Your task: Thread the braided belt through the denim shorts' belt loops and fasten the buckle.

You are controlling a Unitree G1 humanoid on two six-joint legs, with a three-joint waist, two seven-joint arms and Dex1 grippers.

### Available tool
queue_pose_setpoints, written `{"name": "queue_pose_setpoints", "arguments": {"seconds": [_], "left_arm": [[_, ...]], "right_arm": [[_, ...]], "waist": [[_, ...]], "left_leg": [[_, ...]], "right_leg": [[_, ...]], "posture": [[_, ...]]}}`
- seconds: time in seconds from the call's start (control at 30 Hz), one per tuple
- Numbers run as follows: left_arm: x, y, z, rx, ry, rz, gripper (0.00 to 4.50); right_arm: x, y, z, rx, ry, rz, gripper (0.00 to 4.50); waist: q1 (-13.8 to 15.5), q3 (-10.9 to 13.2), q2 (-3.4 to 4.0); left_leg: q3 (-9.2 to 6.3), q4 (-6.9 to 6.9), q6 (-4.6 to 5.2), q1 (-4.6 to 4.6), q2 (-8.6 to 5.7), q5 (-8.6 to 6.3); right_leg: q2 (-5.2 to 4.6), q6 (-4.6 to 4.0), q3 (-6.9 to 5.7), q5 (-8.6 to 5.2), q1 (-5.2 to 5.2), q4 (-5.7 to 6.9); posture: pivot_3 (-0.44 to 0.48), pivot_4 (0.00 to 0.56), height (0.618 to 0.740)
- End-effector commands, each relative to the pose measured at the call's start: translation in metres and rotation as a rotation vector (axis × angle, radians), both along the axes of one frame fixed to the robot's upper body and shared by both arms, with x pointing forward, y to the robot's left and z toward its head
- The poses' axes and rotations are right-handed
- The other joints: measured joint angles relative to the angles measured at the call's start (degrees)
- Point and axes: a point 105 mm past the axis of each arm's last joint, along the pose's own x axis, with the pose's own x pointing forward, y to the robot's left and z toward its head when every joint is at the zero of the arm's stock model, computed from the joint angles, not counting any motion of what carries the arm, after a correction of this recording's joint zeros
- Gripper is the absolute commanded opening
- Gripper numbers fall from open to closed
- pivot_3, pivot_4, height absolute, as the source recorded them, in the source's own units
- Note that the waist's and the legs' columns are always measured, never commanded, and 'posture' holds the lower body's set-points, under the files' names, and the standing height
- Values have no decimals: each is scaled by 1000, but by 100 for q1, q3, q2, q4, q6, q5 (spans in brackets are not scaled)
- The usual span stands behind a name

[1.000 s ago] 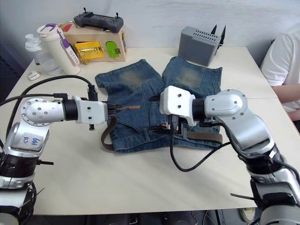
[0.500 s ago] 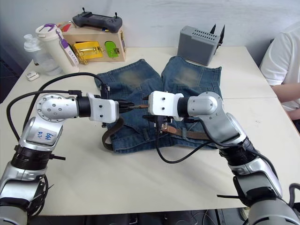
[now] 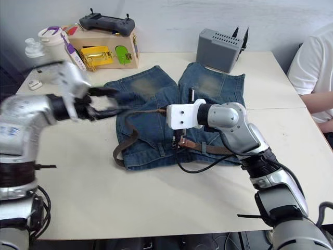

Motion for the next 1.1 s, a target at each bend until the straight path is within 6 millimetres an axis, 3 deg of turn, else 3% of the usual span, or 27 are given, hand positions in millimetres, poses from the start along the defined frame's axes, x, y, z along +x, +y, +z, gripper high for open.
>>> {"name": "queue_pose_setpoints", "arguments": {"seconds": [0.03, 0.17, 0.37, 0.43, 0.53, 0.7, 0.87, 1.1], "left_arm": [[-21, 31, 19, -276, 183, 56, 4468], [-69, 2, -2, -419, 527, -282, 4468], [-86, -26, -47, -378, 841, -346, 4468], [-91, -42, -48, -437, 876, -394, 4468], [-85, -56, -47, -523, 869, -429, 4468], [-39, -100, -50, -959, 814, -312, 4468], [-38, -141, -46, -1187, 905, -209, 4468], [-26, -142, -40, -1340, 1018, -23, 4468]], "right_arm": [[5, -14, 21, 11, -119, -9, 0], [7, -16, 22, -13, -142, 5, 0], [16, -23, 40, -36, -314, -29, 0], [17, -31, 41, -65, -361, -36, 0], [18, -38, 41, -79, -379, -39, 0], [10, -37, 44, -51, -361, -20, 0], [0, -34, 46, -41, -359, -2, 0], [-8, -32, 50, -29, -362, 6, 0]], "waist": [[-14, 0, 0], [-33, 1, -1], [-41, 3, -5], [-46, 3, -5], [-8, 3, -5], [51, -4, 19], [29, 1, 2], [44, 1, 2]], "left_leg": [[0, 0, 0, 1, -1, 0], [-1, -2, -2, 1, 0, 1], [-23, 1, -12, 7, -2, 5], [-25, 0, -12, 8, -7, 5], [-33, -4, -12, 9, -9, 5], [-34, 16, -9, 10, -12, 6], [-50, 21, -7, -7, -9, 5], [-50, 15, -15, 8, -11, 10]], "right_leg": [[-1, 0, 1, 0, 1, 0], [0, 0, -1, 0, 3, 1], [-5, 0, -2, 0, 9, 5], [-10, 0, -2, 0, 10, 5], [-13, 0, -2, 0, 15, -3], [-9, 2, -7, 1, 31, -4], [5, 6, -12, 3, 29, -13], [16, 6, -5, 3, 38, -12]], "posture": [[0, 150, 735], [0, 150, 735], [0, 150, 735], [0, 150, 735], [0, 150, 735], [0, 150, 735], [0, 150, 735], [0, 150, 735]]}}
